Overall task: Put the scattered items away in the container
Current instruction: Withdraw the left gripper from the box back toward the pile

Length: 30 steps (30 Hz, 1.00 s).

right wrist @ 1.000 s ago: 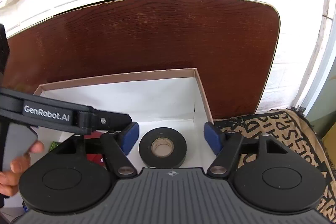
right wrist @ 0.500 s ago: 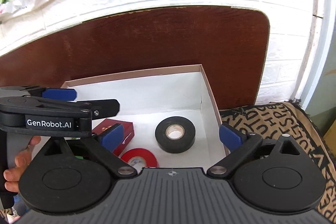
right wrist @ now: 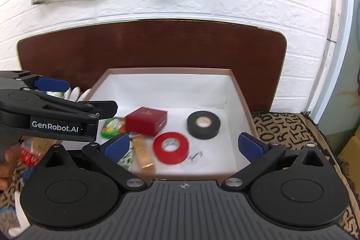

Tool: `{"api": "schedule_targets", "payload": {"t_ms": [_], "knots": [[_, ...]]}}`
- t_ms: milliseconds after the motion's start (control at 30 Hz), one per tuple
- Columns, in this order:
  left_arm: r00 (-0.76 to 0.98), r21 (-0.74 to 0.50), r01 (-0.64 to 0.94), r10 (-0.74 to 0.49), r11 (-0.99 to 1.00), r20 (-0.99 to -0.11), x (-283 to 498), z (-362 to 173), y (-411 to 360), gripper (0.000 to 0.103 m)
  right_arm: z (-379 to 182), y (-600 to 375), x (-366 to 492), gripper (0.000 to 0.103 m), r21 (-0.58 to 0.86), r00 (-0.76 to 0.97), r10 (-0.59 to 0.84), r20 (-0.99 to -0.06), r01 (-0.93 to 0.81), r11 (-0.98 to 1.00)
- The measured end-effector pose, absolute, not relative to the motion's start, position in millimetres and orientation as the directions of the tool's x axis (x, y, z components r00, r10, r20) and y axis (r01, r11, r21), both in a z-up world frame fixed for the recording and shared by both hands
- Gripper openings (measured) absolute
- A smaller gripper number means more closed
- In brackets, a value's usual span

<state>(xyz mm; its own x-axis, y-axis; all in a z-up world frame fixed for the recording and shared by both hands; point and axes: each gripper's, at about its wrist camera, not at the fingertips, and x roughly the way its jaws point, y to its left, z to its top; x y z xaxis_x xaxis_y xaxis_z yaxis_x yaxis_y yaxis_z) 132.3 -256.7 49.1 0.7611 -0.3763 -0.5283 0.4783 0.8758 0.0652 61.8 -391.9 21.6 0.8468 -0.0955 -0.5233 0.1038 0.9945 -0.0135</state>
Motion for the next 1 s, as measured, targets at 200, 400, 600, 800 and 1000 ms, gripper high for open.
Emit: {"api": "schedule_targets", "payload": {"t_ms": [200, 400, 600, 800, 1000], "knots": [[0.744, 0.062, 0.458, -0.344, 0.887, -0.573, 94, 33, -227, 0.103, 13, -358, 20, 0.102, -0.064, 0.858, -0.103, -0.502, 0.082, 0.995], [0.709, 0.013, 0.430, -0.329, 0.903, -0.623, 62, 11, -194, 0.103, -6, -321, -17, 0.102, -0.084, 0.872, -0.097, -0.479, 0.065, 0.994], [0.703, 0.005, 0.392, -0.296, 0.920, -0.646, 36, -5, -160, 0.103, -27, -289, -42, 0.102, -0.055, 0.876, -0.078, -0.475, 0.059, 0.997], [0.699, 0.016, 0.339, -0.241, 0.941, -0.674, 20, -24, -128, 0.103, -46, -257, -53, 0.102, -0.063, 0.870, -0.065, -0.488, 0.039, 0.997], [0.694, 0.015, 0.279, -0.191, 0.960, -0.694, 13, -39, -100, 0.103, -60, -233, -56, 0.102, 0.026, 0.852, 0.009, -0.523, 0.005, 1.000]]}}
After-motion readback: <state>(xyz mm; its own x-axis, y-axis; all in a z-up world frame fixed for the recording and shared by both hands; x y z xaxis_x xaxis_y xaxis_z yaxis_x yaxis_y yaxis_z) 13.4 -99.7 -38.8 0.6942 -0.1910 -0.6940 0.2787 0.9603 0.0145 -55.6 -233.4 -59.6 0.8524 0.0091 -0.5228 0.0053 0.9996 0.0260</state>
